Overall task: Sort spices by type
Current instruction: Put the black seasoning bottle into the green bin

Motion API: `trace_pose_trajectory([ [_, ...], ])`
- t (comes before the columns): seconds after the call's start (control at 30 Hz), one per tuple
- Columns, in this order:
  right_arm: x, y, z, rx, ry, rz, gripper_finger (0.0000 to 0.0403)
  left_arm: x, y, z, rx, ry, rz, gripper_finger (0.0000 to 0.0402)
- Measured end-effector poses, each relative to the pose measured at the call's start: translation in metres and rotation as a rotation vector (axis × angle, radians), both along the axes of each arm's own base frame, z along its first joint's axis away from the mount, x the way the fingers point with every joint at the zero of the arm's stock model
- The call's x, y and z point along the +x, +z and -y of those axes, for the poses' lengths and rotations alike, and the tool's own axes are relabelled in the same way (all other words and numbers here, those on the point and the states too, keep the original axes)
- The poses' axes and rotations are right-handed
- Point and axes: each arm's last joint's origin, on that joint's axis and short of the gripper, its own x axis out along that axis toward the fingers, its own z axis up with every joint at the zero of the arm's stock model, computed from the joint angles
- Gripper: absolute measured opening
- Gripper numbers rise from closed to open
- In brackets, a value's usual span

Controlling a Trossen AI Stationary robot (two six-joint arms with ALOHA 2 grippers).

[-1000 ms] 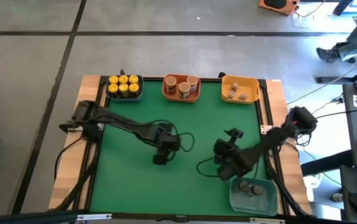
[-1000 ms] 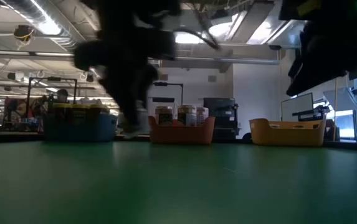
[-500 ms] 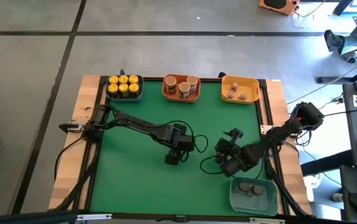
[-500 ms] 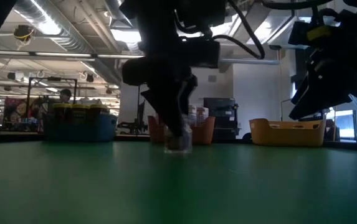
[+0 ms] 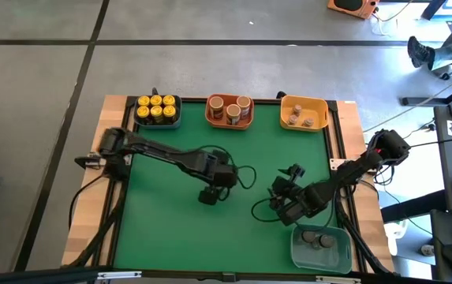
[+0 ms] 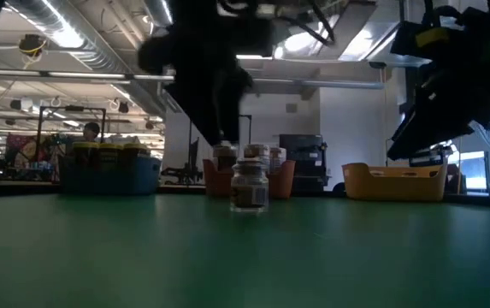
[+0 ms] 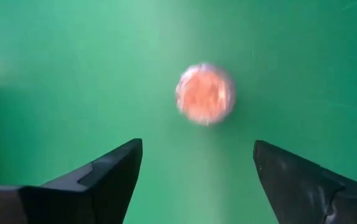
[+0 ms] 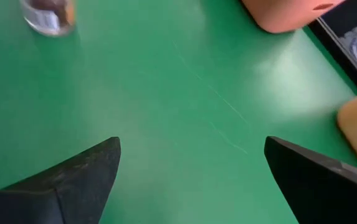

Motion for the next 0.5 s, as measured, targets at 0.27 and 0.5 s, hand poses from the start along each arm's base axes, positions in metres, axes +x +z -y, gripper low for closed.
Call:
trace_pose_trajectory([
  [0.27,0.013,0.004,-0.005,0.054,0.013,0.122,0.0397,-0.079,0.012,-0.011,-0.085,0.131,0.259,0.0306],
  [0.5,0.058,0.017,0.007,0.185,0.214,0.259,0.0397,-0.160,-0.027,0.000,-0.274,0.214,0.535,0.0306],
])
